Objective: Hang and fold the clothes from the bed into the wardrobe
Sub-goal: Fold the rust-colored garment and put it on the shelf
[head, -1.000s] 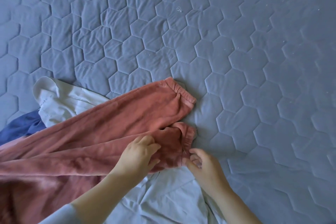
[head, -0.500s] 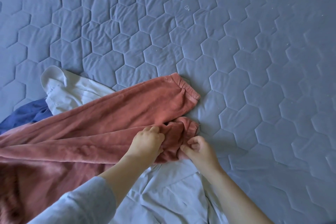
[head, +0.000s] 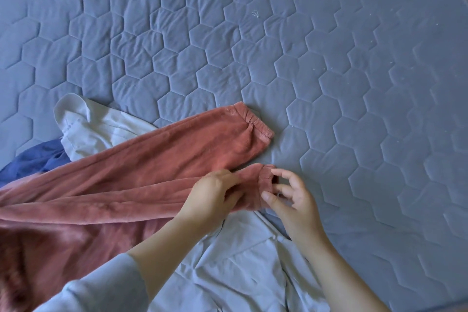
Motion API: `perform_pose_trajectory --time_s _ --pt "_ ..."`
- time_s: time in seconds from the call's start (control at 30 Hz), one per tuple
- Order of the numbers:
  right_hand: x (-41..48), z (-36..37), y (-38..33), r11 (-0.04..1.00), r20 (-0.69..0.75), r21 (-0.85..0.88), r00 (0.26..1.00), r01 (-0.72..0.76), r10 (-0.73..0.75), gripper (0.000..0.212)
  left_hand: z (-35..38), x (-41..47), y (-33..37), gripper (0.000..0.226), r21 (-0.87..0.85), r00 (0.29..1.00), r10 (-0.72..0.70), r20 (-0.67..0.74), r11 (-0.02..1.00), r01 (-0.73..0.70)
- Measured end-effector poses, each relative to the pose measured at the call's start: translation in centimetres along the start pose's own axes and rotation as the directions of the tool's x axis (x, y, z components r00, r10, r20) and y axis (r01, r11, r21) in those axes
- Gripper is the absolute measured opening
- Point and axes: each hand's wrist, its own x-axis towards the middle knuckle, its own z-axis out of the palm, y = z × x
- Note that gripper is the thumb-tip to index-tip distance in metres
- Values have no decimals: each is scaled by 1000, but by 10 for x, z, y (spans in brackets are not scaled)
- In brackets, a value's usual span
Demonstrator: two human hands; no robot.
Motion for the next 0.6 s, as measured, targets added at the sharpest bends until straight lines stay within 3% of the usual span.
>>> perform_pose_trajectory --time_s 0.07,0.17,0.3,0.37,0.43,0.5,0.6 --pt "3 -2 -3 1000 0 -1 1000 -12 12 47 -12 5 3 3 -104 994 -92 -66 991 85" --pt "6 -3 -6 990 89 -133 996 36 -25 49 -38 16 8 29 -175 989 -114 -98 980 96" --pt "21 5 -14 916 131 -356 981 184 -145 9 -72 37 11 38 -144 995 -91 -48 986 83" --pt "31 6 -23 967 58 -213 990 138 -128 6 -84 49 6 28 -136 991 -110 -81 986 98" --pt "42 4 -36 997 2 81 1000 13 -13 10 -91 64 1 11 -103 985 -127 -113 988 115" --pt "52 3 -50 957 64 272 994 -103 88 12 -92 79 -4 7 -43 988 -112 -104 993 109" --pt "69 2 -61 987 58 152 997 -55 46 17 -85 97 -13 7 9 989 -119 -89 993 120"
